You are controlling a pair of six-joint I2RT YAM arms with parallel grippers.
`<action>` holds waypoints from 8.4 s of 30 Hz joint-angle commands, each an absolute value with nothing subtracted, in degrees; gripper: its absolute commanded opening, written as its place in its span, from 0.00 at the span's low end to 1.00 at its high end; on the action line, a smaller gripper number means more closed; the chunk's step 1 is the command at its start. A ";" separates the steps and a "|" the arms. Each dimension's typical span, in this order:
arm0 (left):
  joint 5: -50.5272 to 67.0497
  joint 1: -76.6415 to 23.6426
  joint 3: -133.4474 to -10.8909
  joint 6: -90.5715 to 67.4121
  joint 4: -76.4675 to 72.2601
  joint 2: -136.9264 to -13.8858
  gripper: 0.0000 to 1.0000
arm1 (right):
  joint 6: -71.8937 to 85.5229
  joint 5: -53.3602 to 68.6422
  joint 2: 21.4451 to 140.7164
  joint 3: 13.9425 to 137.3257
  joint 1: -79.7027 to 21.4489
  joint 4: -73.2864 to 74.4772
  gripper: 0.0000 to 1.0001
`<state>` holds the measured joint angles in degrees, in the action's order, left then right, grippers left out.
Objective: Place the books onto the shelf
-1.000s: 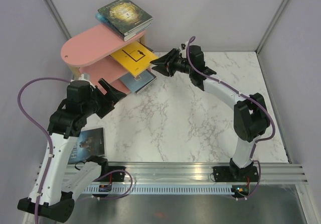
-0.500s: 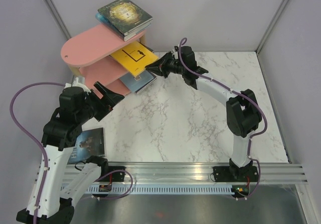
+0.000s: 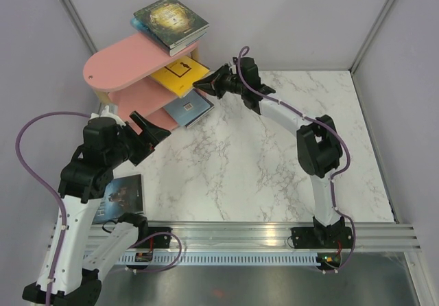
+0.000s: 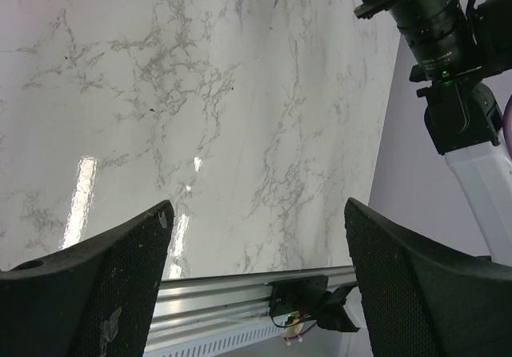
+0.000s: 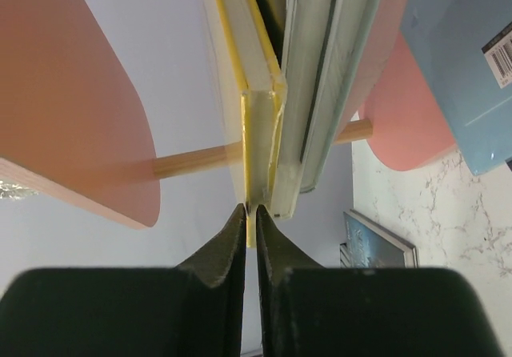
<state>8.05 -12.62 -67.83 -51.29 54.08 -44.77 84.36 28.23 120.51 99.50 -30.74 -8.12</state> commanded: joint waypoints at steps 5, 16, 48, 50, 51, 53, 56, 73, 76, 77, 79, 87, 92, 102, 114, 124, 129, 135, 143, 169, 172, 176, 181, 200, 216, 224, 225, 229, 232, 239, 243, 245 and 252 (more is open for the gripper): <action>6.95 -12.39 -70.13 -48.52 55.37 -45.53 0.89 | 86.66 27.25 125.77 108.27 -30.76 -9.76 0.10; 0.18 -12.48 -78.13 -42.29 63.62 -48.34 0.90 | 76.75 22.25 109.54 93.19 -31.55 -11.25 0.32; -3.16 34.52 -51.41 -37.01 52.83 -71.62 0.95 | 57.31 27.42 76.81 53.61 -42.10 16.61 0.77; -3.43 38.30 -52.38 -36.83 50.90 -74.69 0.94 | 56.95 27.95 77.34 53.70 -42.01 17.22 0.78; -3.95 39.10 -53.17 -36.39 49.84 -75.23 0.94 | 56.87 28.65 77.52 53.70 -42.01 17.49 0.78; -6.05 39.38 -54.05 -35.42 48.00 -76.11 0.93 | 56.87 29.35 78.13 53.70 -42.01 17.58 0.78; -11.32 39.55 -55.89 -31.91 44.39 -78.13 0.94 | 56.51 29.97 78.57 53.88 -42.01 17.58 0.78; -27.52 43.15 -53.27 -29.44 31.47 -88.67 1.00 | 56.16 34.63 84.29 53.70 -42.01 17.84 0.77; -24.00 45.61 -50.54 -29.80 28.48 -91.14 1.00 | 56.25 34.37 84.64 53.09 -42.01 17.75 0.77; -22.78 46.05 -51.15 -29.62 28.30 -92.53 1.00 | 56.25 34.28 84.81 52.65 -42.01 17.75 0.77; -21.28 46.58 -51.77 -30.23 28.56 -93.51 1.00 | 56.07 34.10 85.51 52.56 -42.01 17.67 0.77; -8.35 50.27 -47.99 -36.56 25.23 -98.62 0.99 | 55.98 32.35 86.84 54.49 -41.92 17.40 0.76; -5.02 48.70 -45.36 -39.63 24.26 -93.00 0.97 | 56.08 31.20 85.96 53.97 -41.22 17.23 0.76; -7.38 29.29 -38.50 -52.81 29.34 -74.90 0.95 | 54.32 31.38 86.13 53.52 -38.50 17.23 0.75; -4.75 8.89 -30.77 -65.65 36.48 -69.18 0.94 | 53.44 29.88 88.07 54.14 -38.06 15.56 0.75; -0.71 -17.90 -25.58 -73.11 32.35 -61.44 0.94 | 53.17 27.86 90.44 55.19 -38.06 12.39 0.75; 2.72 -26.61 -23.47 -77.69 23.67 -62.48 0.94 | 52.74 26.98 90.44 56.07 -37.27 12.13 0.76; 8.34 -36.28 -33.81 -67.54 6.07 -80.45 0.95 | 50.45 26.90 87.81 54.59 -33.32 13.79 0.75; 10.28 -45.00 -57.81 -60.56 2.46 -93.33 0.95 | 45.18 27.24 79.56 51.68 -23.31 20.73 0.76; 14.76 -46.05 -23.04 -58.88 20.87 -58.35 0.94 | 49.57 29.44 73.74 28.57 -22.94 16.89 0.75; 13.89 -46.14 -20.13 -62.31 14.09 -60.73 0.95 | 52.28 29.44 74.18 25.41 -24.25 12.68 0.75; 13.53 -46.14 -18.02 -66.35 1.79 -67.31 0.95 | 58.78 29.88 76.28 20.40 -27.94 3.18 0.75; 15.72 -46.58 -16.88 -69.77 -11.74 -78.47 0.93 | 65.56 28.92 77.70 17.14 -33.56 -4.91 0.74; 10.89 -41.94 -23.72 -68.99 7.63 -55.20 0.02 | 66.09 25.49 62.16 22.85 -34.19 2.11 0.92; 13.10 -29.36 -28.04 -86.39 0.27 -45.52 0.02 | 90.00 18.02 39.28 15.12 -35.15 -6.51 0.98; 14.59 -29.36 -26.27 -92.81 -8.96 -48.16 0.02 | 91.14 15.21 46.14 15.65 -36.56 -13.79 0.98; 14.85 -29.36 -26.54 -92.90 -8.96 -48.43 0.02 | 92.01 15.03 47.53 15.38 -36.82 -16.32 0.98; 14.94 -29.44 -25.75 -95.18 -11.95 -49.04 0.02 | 94.13 14.68 51.92 14.15 -37.53 -23.63 0.94; 14.94 -29.44 -25.49 -95.97 -12.92 -49.57 0.02 | 95.36 13.71 55.70 14.76 -39.02 -28.55 0.83; 15.55 -29.62 -23.47 -98.35 -15.73 -49.83 0.02 | 103.01 10.72 69.51 18.78 -42.80 -47.46 0.61; 15.91 -29.71 -23.47 -98.35 -15.65 -49.75 0.02 | 102.39 10.72 75.05 24.51 -44.56 -49.21 0.25; 15.82 -29.71 -23.55 -98.09 -14.42 -49.48 0.02 | 102.48 10.37 76.64 26.53 -44.91 -49.66 0.00; 23.80 -28.66 -30.47 -84.84 3.59 -49.74 0.51 | 99.67 10.28 74.36 28.39 -43.25 -42.38 0.00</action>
